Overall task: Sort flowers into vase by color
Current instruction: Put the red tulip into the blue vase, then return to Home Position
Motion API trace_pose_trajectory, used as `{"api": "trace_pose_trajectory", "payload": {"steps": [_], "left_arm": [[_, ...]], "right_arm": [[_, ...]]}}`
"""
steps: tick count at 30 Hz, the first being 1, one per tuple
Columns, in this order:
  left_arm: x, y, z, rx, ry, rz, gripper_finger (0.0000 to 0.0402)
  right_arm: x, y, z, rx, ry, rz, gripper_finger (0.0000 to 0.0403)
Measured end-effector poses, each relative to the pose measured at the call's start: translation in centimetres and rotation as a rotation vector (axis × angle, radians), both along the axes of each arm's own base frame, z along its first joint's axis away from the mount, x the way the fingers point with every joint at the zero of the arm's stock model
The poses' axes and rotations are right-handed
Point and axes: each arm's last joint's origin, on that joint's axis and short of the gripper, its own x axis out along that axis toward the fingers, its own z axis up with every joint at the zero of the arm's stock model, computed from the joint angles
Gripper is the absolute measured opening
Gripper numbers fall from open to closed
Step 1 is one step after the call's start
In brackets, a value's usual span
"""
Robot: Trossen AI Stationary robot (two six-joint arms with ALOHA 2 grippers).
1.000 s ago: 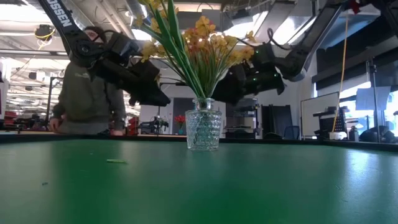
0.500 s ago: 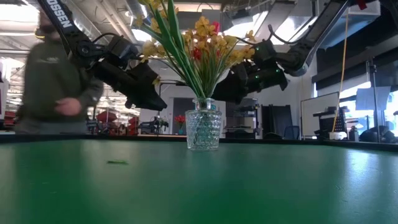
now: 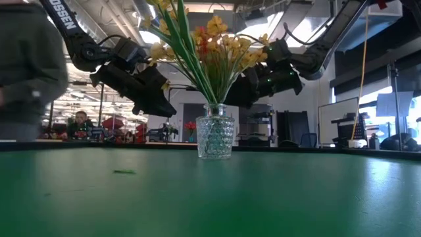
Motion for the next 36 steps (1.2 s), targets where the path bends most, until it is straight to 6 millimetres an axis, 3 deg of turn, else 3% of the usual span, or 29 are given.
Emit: {"api": "trace_pose_trajectory", "payload": {"steps": [15,26,36], "left_arm": [[0.0,0.0,-0.1,0.007,0.017,-0.008,0.0137],[-0.1,0.0,-0.2,0.004,0.025,-0.003,0.0137],[-0.1,-0.1,-0.3,-0.006,0.037,-0.003,0.0137]], "right_arm": [[-0.1,-0.2,0.1,-0.017,0.002,-0.022,0.0241],[-0.8,0.2,1.8,-0.025,0.013,-0.032,0.0241],[-1.1,0.0,1.4,-0.030,0.060,-0.053,0.0241]]}}
